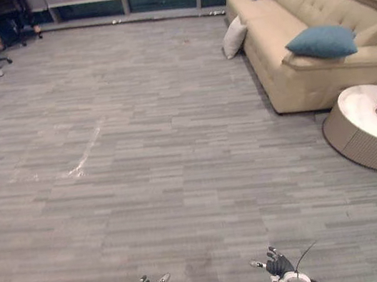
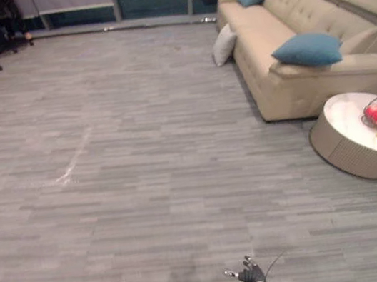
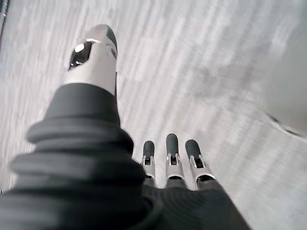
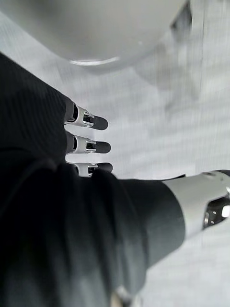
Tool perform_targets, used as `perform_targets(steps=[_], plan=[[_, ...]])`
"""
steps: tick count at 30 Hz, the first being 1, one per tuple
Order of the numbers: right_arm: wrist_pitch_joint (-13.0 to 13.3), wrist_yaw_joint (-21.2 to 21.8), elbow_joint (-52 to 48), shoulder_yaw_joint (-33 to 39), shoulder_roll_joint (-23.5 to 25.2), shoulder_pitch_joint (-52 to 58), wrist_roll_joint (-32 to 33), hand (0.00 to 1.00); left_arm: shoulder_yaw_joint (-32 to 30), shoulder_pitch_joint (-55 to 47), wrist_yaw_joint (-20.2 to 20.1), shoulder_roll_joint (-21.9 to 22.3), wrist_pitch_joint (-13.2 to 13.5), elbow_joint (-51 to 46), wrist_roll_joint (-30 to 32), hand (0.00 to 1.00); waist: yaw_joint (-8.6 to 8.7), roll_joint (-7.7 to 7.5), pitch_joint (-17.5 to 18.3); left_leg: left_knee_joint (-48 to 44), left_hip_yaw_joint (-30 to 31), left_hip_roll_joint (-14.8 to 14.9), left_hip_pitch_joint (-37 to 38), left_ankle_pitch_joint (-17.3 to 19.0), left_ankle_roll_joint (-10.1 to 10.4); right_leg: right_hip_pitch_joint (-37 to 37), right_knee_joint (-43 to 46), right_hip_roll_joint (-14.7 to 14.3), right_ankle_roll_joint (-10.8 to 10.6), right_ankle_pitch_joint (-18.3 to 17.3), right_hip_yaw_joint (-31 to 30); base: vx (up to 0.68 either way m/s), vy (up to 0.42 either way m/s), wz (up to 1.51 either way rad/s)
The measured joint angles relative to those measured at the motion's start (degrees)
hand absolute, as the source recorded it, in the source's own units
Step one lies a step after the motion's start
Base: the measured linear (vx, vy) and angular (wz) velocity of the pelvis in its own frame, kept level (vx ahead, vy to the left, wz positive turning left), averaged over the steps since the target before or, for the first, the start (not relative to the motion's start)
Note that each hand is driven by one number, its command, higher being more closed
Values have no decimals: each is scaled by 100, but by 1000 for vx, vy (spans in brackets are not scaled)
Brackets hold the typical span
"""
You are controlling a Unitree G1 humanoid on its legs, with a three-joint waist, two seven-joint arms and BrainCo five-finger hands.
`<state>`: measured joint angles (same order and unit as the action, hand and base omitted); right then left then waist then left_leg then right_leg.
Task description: Pick up cushions and gather them together orderly.
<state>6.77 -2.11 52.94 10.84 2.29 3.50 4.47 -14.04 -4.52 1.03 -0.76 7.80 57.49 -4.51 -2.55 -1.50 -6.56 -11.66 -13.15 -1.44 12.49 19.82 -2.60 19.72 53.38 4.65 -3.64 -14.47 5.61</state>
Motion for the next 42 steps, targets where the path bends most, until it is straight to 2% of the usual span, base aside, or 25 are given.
perform_targets(steps=[2, 3, 4, 5, 6, 8, 9, 10, 12, 13, 15, 18, 20, 21, 23, 26, 27, 28, 29, 31, 32, 35, 38, 40, 42], plan=[[-1, -1, -16, 48, -112, -62, 6, 0, 95, 117, -2, 12, -32, 122, 4, 0, 126, 37, -71, 385, 144, 37, 417, 40, 36, 197, -1707, -193, 101, 227, 402, 729, 4, 53], [-2, -12, 11, 56, -135, -69, 5, 0, 252, 143, -7, 16, -36, 179, 10, 0, 241, 8, -81, 619, 361, 0, 673, 48, 63, 234, -2926, -290, 150, 674, 529, 705, -78, 90], [-40, -12, 79, 77, -204, -98, 0, 0, 323, 151, -16, 16, -56, 178, 137, 0, 281, -28, -141, 644, 656, -16, 993, 78, 117, 205, -3368, -383, 494, 1396, 342, 755, -109, 90], [-57, -11, 104, 73, -232, -62, -1, 0, 335, 144, -16, 40, -60, 180, 171, 0, 313, 4, -117, 624, 748, 13, 1055, 78, 117, 168, -3305, -425, 693, 1627, 311, 766, -154, 63], [-75, -11, 124, 82, -356, 17, -2, 0, 314, 122, -14, 156, -76, 193, 220, 0, 315, 195, -56, 408, 924, 224, 1049, 76, 120, 241, -3004, -514, 848, 1508, 393, 762, -165, 27], [-85, -6, 171, 80, -420, -68, -19, 0, 127, 121, -15, 236, -76, 164, 303, 0, 260, 318, -26, -740, 1125, 338, 602, -204, 523, 140, -2640, -575, 928, 1002, 531, 730, -167, 7], [-79, -13, 164, 12, -483, -96, -24, 0, -84, 193, -14, 308, -78, 147, 326, 0, 259, 433, -94, -2147, 1166, 416, 14, -753, 689, -162, -2802, -722, 951, 799, 495, 837, -134, -42], [-110, -14, 164, -21, -524, -149, -16, 0, -294, 133, -8, 366, -83, 69, 326, 0, 189, 555, -186, -3798, 1157, 578, -710, -1798, 1065, -707, -3193, -936, 1009, 733, 280, 833, -97, -71], [-114, -21, 165, -44, -464, -192, -1, 0, -307, 99, -6, 363, -72, -24, 326, 0, 171, 615, -281, -4952, 866, 839, -1185, -1522, 882, -1366, -3586, -1147, 1105, 671, 44, 654, -15, -78], [-141, -22, 178, -217, -271, -238, 7, 0, -284, 30, 0, 212, -67, -205, 302, 0, 38, 431, -343, -5496, 545, 1044, -1769, -1140, 601, -2146, -4033, -1175, 1159, 579, -312, 488, -6, -74], [-153, -13, 197, -319, -118, -226, 7, 0, -239, -75, -3, 116, -53, -333, 243, 0, -91, 304, -313, -5347, 301, 1130, -2333, -890, 498, -2577, -4402, -1123, 1133, 494, -648, 496, 35, -89], [-184, -17, 217, -311, -3, -274, 11, 0, -233, -143, 2, 156, 69, -481, 124, 0, -166, 301, -303, -3187, 185, 1034, -3102, -542, 436, -3161, -4682, -881, 954, 205, -1096, 571, 178, -73], [-159, -22, 330, -319, -78, -324, 3, 0, -201, -172, 21, 220, 140, -497, 39, 0, -241, 383, -263, -744, 415, 806, -3304, -1440, 826, -3476, -4851, -551, 791, -267, -1440, 617, 336, -66], [-158, -24, 398, -326, -108, -344, 1, 0, -175, -172, 24, 219, 160, -502, 18, 0, -266, 388, -251, -796, 400, 794, -3333, -1654, 880, -3539, -4890, -514, 776, -323, -1495, 761, 439, -58], [-174, -21, 651, -309, -153, -383, -5, 0, -43, -131, 10, 133, 180, -488, 4, 0, -324, 236, -134, -1110, 171, 542, -3363, -1683, 313, -3672, -4784, -204, 755, -335, -1588, 700, 370, -27], [-159, -24, 644, -274, -53, -246, -94, 0, -33, -95, 11, 31, 152, -382, 64, 0, -292, -2, -96, -1053, 22, 183, -2813, -1228, -62, -2985, -2687, -7, -4, 111, -1577, 684, 340, 0], [-144, -11, 631, -279, -45, -189, -231, 0, 87, -46, 13, -56, 136, -288, 108, 0, -257, -74, -119, -931, 18, 40, -2409, -1007, -111, -2515, -1321, 1, -740, 656, -1661, 605, 277, 6], [-118, -10, 593, -298, -51, -225, -232, 0, 215, -14, 7, -128, 106, -198, 170, 0, -193, -87, -144, -821, 22, -67, -1876, -821, -113, -2028, 58, 5, -991, 940, -1615, 579, 252, 3], [-115, -9, 526, -308, -58, -212, -231, 0, 223, -15, 7, -124, 85, -176, 207, 0, -168, -61, -164, -774, 28, -90, -1687, -769, -108, -1855, 408, 32, -927, 944, -1521, 556, 203, -8], [-53, -6, 160, -315, -40, -90, -232, 0, 217, -18, 12, -55, 22, -74, 227, 0, -63, 60, -161, -153, 71, -116, -683, -671, -137, -902, 1073, 80, -295, 536, -869, 521, 162, -11], [-37, -5, 112, -307, -36, -87, -230, 0, 216, 4, 13, -44, 23, -74, 221, 0, -44, 71, -156, -24, 106, -109, -524, -625, -157, -716, 981, 58, -238, 454, -721, 643, 134, 11], [12, -8, -43, -197, -83, -103, -211, 0, 211, 108, 27, -34, 21, 30, 212, 0, 34, 50, -236, 352, 271, -51, 197, -456, -241, -47, -826, -102, -5, 138, 13, 542, 31, 29], [22, -13, -38, -191, -188, -121, -202, 0, 330, 142, 24, 29, 27, 53, 219, 0, 216, 34, -236, 734, 651, -29, 719, -212, -130, -21, -3681, -275, 33, 1009, 208, 623, -80, 78], [-30, -12, -27, -208, -236, -130, -211, 0, 347, 74, 27, 64, 23, 58, 242, 0, 245, 69, -209, 786, 955, 31, 1068, -70, -16, 81, -3523, -326, 566, 1585, 138, 684, -154, 76], [-77, -11, 2, -204, -283, -117, -210, 0, 162, 10, 33, 171, 23, 50, 304, 0, 230, 265, -45, -734, 1233, 301, 506, -102, 49, 13, -3042, -402, 697, 1339, 371, 688, -209, 44]])
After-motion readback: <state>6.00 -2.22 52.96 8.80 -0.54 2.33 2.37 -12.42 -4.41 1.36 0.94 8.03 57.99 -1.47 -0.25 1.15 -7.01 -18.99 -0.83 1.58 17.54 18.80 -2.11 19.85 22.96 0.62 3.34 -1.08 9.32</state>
